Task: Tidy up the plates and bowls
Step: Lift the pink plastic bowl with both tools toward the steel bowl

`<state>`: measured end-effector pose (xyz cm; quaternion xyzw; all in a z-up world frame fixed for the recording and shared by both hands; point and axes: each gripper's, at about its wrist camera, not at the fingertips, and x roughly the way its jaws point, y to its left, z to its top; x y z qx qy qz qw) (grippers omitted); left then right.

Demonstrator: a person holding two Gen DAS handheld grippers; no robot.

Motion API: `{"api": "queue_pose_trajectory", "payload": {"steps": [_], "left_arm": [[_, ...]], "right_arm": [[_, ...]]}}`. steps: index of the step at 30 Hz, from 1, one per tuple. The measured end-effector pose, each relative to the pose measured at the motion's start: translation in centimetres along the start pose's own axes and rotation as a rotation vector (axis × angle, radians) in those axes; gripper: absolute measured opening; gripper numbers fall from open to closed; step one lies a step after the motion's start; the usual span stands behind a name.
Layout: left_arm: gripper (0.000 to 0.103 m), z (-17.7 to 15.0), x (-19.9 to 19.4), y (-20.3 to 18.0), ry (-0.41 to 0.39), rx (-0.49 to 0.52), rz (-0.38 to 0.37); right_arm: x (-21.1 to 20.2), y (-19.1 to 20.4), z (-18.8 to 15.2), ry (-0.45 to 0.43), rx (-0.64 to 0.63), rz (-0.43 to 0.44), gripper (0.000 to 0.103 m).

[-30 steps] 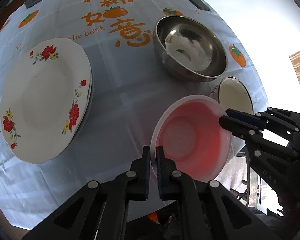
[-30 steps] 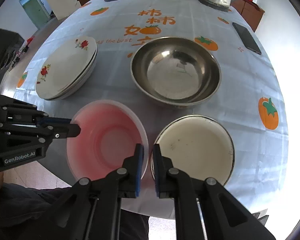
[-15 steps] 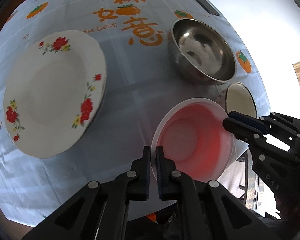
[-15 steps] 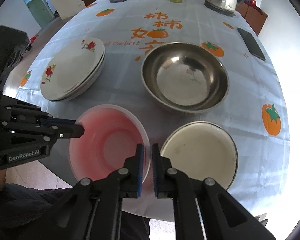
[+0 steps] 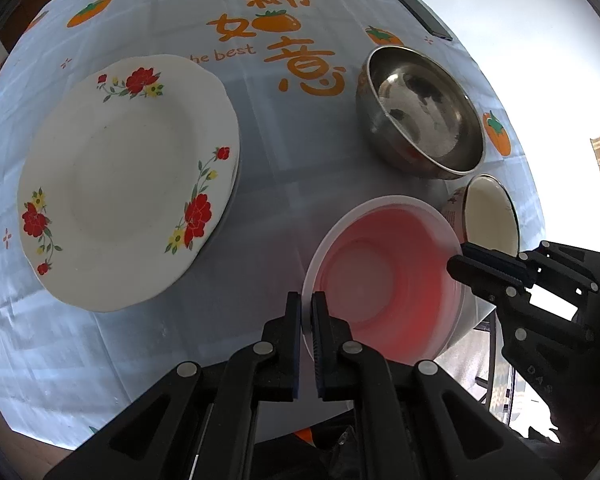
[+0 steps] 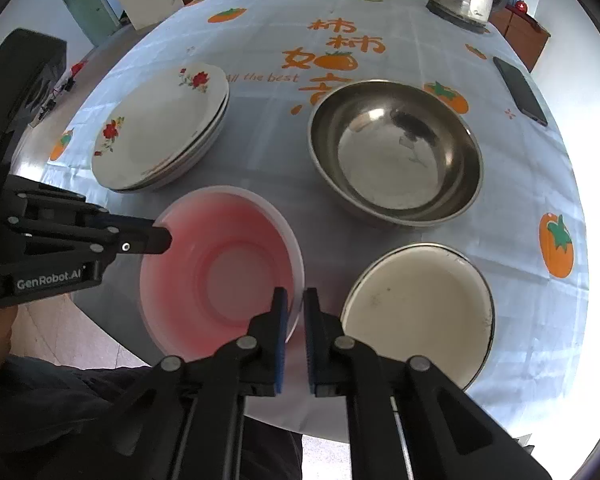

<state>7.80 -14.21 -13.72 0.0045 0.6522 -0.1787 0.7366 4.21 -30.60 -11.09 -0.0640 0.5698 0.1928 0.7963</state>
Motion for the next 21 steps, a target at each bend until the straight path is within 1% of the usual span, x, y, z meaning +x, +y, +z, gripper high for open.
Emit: {"api": "queue_pose_trajectory", "payload": {"steps": [12, 21], "left_arm": [[0.006, 0.2, -1.3, -0.3, -0.023, 0.007, -0.003], [0.006, 0.3, -2.4, -0.6, -0.059, 0.025, 0.023]], "right_arm": [[-1.0, -0.5, 0.5, -0.018, 0.023, 0.018, 0.007], [-1.9, -0.4, 0.9, -0.042, 0.018, 0.020, 0.007]]}}
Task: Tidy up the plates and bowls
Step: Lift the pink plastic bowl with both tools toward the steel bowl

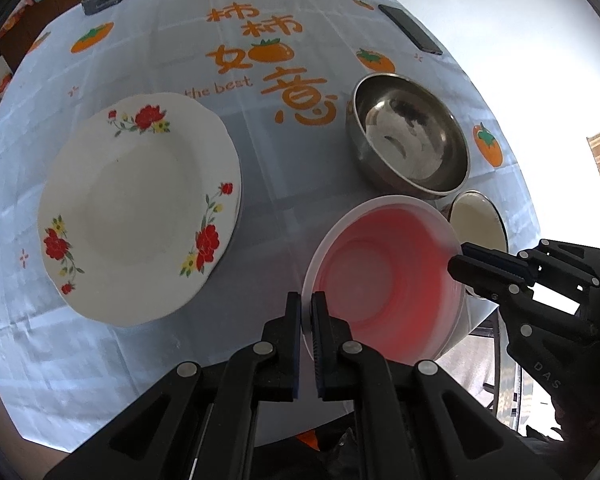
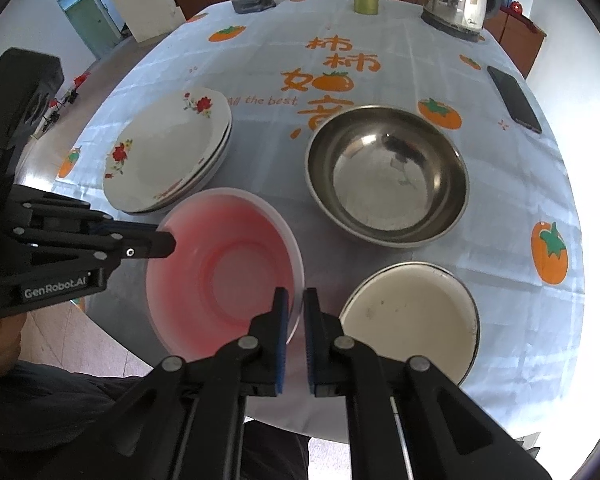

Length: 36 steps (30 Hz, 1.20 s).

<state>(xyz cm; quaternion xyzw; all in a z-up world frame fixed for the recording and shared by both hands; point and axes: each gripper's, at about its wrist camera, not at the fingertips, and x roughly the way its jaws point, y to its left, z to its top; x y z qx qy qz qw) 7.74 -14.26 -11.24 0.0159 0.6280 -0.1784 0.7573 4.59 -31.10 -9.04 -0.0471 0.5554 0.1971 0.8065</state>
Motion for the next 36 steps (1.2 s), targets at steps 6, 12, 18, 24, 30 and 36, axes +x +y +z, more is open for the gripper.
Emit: {"api": "queue_pose_trajectory", "payload": {"steps": [6, 12, 18, 24, 30, 36], "left_arm": [[0.006, 0.0, -0.6, -0.2, -0.021, 0.012, 0.008], [0.006, 0.0, -0.8, -0.2, -0.027, 0.015, 0.013], [0.006, 0.4, -1.3, -0.5, -0.039, 0.025, 0.019], [0.006, 0.8, -1.6, -0.6, -0.042, 0.030, 0.024], [0.006, 1.0, -1.8, -0.9, -0.045, 0.037, 0.028], [0.006, 1.4, -2.0, -1.1, -0.050, 0.040, 0.028]], "right_arm": [[-0.6, 0.0, 0.2, -0.017, -0.001, -0.002, 0.007], [-1.0, 0.0, 0.4, -0.030, -0.001, -0.003, 0.007], [-1.4, 0.0, 0.5, -0.044, -0.001, -0.002, 0.007], [-1.8, -0.1, 0.7, -0.056, 0.001, 0.001, 0.007], [-2.2, -0.3, 0.9, -0.067, 0.004, 0.004, 0.007], [-2.6, -0.6, 1.1, -0.080, 0.011, 0.005, 0.007]]}}
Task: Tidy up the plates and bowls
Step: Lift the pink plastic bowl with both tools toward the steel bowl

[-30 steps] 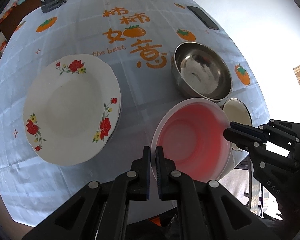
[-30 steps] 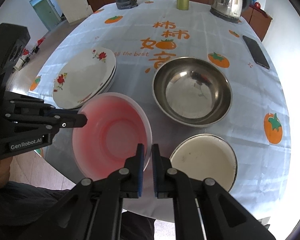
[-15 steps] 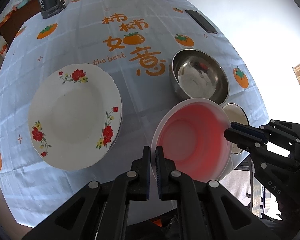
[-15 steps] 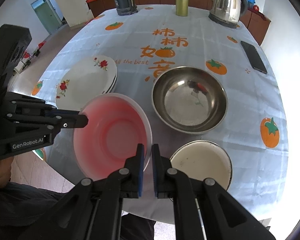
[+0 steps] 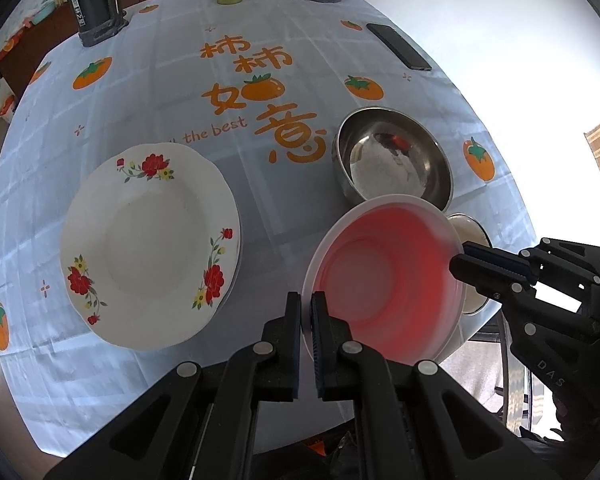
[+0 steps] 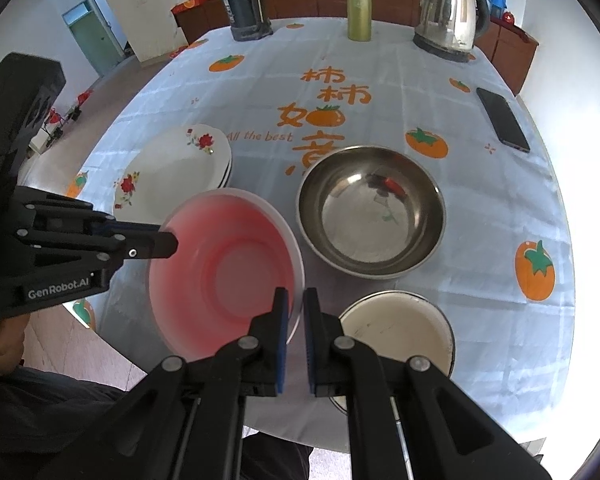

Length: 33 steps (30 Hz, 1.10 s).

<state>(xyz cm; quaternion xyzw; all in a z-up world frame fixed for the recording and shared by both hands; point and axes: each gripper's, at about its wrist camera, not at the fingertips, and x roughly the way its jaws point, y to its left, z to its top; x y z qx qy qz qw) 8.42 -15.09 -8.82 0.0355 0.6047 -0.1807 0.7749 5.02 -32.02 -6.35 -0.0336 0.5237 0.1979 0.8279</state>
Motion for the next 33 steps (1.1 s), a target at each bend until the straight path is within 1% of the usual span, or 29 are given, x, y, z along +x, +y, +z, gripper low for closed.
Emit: {"api": "queue_pose_trajectory", "payload": {"steps": [17, 33], "left_arm": [[0.006, 1.2, -0.6, -0.7, -0.009, 0.018, 0.002], [0.006, 2.7, -1.4, -1.9, -0.034, 0.039, -0.008]], "right_arm": [[-0.7, -1.1, 0.6, -0.029, 0.022, -0.005, 0.007], [-1.4, -2.5, 1.1, -0.060, 0.044, -0.022, 0.007]]}}
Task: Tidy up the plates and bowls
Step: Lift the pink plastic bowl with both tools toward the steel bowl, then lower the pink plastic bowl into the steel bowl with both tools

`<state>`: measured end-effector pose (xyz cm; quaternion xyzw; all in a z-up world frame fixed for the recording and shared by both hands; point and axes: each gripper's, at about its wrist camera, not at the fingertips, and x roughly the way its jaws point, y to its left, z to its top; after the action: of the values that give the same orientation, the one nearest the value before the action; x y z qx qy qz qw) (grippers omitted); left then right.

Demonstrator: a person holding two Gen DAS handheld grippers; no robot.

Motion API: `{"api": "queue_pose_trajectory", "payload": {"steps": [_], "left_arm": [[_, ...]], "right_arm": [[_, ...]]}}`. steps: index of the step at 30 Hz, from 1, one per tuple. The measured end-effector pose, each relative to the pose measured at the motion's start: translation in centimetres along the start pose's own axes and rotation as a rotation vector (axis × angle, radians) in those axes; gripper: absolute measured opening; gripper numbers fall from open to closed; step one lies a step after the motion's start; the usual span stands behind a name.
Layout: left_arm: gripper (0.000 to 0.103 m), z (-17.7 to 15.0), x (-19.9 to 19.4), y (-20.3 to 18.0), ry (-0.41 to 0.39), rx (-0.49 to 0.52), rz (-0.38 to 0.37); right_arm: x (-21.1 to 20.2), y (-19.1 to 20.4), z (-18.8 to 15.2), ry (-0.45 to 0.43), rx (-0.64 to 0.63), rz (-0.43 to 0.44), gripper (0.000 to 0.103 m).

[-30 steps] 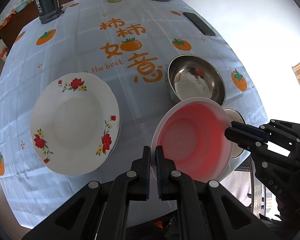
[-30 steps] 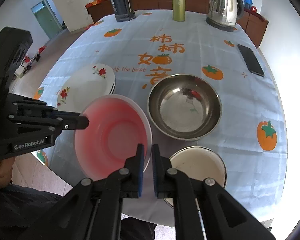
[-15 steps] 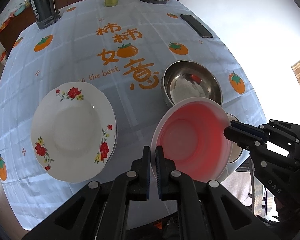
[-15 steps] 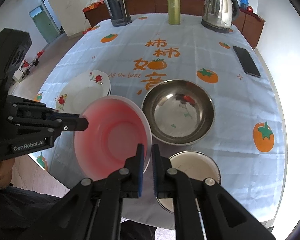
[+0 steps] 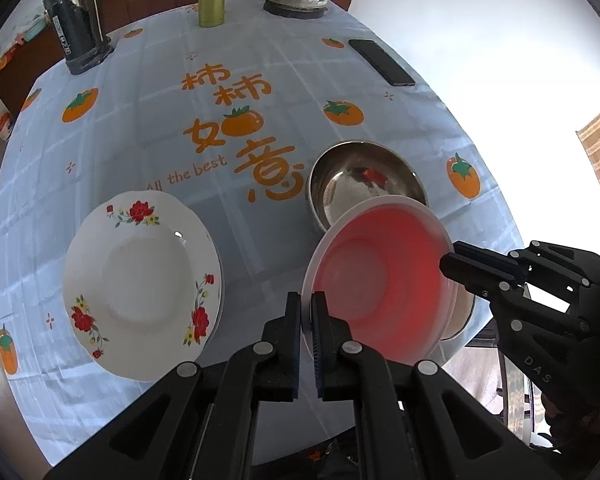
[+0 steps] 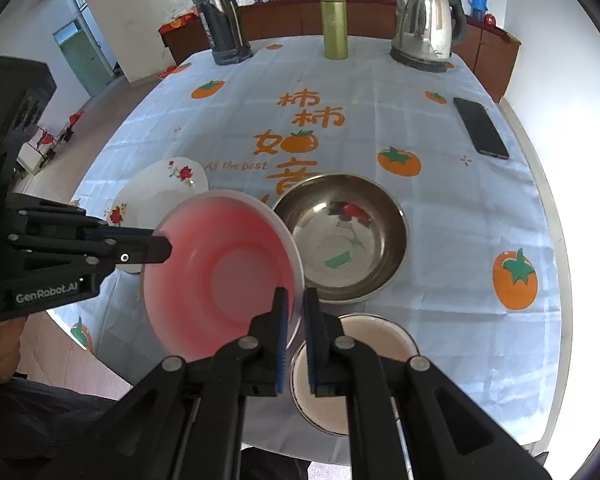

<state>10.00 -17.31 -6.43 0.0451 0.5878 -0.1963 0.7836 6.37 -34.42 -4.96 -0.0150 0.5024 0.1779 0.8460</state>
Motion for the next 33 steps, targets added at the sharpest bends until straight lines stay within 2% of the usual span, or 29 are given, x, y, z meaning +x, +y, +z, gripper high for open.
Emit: {"api": "queue_pose_trajectory", "payload": {"steps": [33], "left_arm": [[0.006, 3.8, 1.0, -3.1, -0.010, 0.050, 0.022]], "right_arm": [[-0.5, -4.1, 1.7, -0.040, 0.044, -0.028, 0.008]]}}
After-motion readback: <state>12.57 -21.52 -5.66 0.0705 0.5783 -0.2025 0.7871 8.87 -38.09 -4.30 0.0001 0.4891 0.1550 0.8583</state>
